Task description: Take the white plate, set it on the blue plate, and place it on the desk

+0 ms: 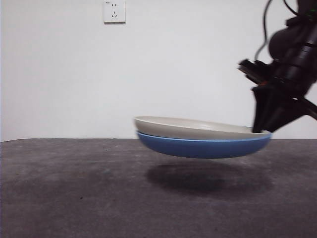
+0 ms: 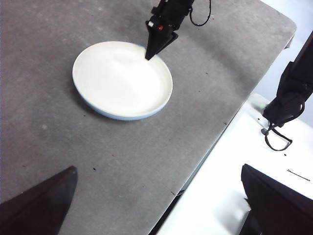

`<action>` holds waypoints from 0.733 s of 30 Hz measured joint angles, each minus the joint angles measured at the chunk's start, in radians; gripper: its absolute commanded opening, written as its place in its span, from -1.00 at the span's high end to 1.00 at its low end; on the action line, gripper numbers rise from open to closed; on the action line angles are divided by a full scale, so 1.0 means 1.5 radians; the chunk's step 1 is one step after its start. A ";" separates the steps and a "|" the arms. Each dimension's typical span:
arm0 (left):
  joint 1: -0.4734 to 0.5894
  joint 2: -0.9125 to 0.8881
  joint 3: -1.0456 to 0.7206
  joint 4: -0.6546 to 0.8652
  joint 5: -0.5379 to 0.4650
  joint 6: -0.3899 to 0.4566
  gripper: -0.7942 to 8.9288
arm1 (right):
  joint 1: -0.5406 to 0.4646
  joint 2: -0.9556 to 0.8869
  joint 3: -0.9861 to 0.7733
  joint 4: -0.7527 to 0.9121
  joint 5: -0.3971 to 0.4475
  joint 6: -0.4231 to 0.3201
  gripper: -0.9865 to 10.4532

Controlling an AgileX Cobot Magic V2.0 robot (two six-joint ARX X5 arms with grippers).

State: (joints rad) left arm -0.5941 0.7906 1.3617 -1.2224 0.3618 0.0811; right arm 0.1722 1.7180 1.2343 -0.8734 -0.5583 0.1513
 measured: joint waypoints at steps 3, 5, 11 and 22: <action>0.000 0.000 0.000 0.000 0.000 0.000 -0.47 | 0.038 0.000 0.001 0.022 0.001 0.022 0.82; 0.000 0.000 0.000 0.000 0.000 0.000 -0.47 | 0.060 0.000 0.001 0.036 0.008 0.038 0.82; 0.000 0.000 0.000 0.000 0.000 0.000 -0.47 | 0.108 0.000 0.001 0.085 0.020 0.086 0.82; 0.000 0.000 0.000 0.000 0.000 -0.001 -0.47 | 0.127 0.055 0.001 0.095 0.043 0.117 0.82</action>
State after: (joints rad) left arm -0.5941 0.7906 1.3617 -1.2224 0.3618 0.0795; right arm 0.3622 1.8000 1.2362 -0.7311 -0.4931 0.3275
